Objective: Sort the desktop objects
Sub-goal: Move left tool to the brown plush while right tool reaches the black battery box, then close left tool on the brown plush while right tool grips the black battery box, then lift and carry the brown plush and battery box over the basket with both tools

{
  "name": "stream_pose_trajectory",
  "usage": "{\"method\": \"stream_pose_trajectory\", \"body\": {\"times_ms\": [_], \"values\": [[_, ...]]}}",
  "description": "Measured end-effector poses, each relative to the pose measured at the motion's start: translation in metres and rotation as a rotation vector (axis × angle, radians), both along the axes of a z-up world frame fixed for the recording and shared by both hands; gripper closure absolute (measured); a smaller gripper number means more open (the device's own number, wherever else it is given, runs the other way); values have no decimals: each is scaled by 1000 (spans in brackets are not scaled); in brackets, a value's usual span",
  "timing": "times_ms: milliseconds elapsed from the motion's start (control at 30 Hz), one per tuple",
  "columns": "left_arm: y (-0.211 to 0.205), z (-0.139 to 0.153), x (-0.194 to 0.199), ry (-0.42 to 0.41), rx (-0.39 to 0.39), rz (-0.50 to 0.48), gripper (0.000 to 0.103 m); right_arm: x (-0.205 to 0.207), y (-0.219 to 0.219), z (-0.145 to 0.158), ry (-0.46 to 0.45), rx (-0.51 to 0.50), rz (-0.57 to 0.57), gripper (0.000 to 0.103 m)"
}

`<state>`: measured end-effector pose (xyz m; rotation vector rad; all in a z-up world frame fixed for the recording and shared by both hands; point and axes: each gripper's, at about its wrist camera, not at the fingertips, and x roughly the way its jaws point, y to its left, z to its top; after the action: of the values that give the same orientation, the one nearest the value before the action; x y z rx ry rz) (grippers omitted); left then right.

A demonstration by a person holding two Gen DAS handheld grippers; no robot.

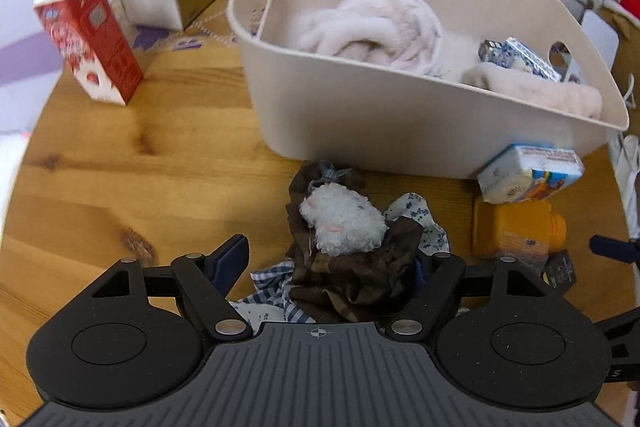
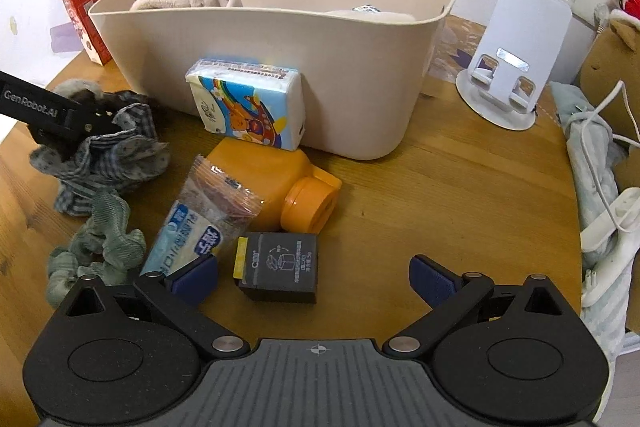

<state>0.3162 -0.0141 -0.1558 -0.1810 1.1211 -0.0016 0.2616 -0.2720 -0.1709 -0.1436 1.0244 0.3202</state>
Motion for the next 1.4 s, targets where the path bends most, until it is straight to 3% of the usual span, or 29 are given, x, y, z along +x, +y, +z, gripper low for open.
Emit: {"method": "stream_pose_trajectory", "body": {"times_ms": [267, 733, 767, 867, 1067, 1400], "values": [[17, 3, -1, -13, -108, 27, 34, 2, 8, -2, -45, -17, 41, 4], [24, 22, -15, -79, -147, 53, 33, -4, 7, -2, -39, 1, 37, 22], [24, 22, -15, -82, -144, 48, 35, -5, 7, -2, -37, 2, 38, 24], [24, 19, -14, -71, -157, 22, 54, -6, 6, -2, -29, 7, 39, 32], [20, 12, -11, -49, -166, 3, 65, -6, 8, -2, -1, 22, 56, 57], [23, 23, -23, -84, -139, -25, 72, -14, 2, 8, -25, 45, 59, 61]]}}
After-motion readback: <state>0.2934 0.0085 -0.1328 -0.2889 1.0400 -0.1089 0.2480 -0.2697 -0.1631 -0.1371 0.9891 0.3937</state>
